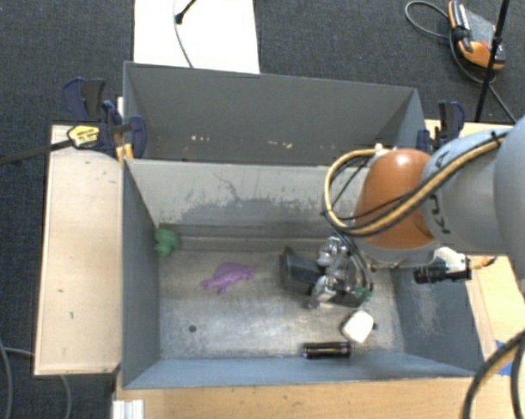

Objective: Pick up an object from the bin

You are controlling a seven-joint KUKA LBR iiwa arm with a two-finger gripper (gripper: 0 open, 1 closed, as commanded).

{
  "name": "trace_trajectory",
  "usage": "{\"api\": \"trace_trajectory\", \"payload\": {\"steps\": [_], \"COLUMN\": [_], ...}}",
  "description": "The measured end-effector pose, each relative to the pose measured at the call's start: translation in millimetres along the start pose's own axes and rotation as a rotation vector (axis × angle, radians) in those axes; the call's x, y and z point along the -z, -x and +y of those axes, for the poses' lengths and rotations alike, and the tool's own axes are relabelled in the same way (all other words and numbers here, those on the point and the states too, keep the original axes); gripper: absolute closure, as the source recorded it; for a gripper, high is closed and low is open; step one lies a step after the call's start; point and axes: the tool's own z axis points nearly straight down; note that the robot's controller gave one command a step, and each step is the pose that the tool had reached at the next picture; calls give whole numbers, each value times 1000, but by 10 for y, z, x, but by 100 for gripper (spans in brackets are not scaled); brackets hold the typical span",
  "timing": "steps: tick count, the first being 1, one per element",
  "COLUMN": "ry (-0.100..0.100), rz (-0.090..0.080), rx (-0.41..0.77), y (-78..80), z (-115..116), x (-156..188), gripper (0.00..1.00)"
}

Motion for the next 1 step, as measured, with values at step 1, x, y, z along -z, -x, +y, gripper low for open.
{"api": "trace_trajectory", "payload": {"steps": [1], "ry": [-4], "rz": [11], "rx": [17], "y": [-49], "z": [47], "x": [1283], "gripper": [100]}}
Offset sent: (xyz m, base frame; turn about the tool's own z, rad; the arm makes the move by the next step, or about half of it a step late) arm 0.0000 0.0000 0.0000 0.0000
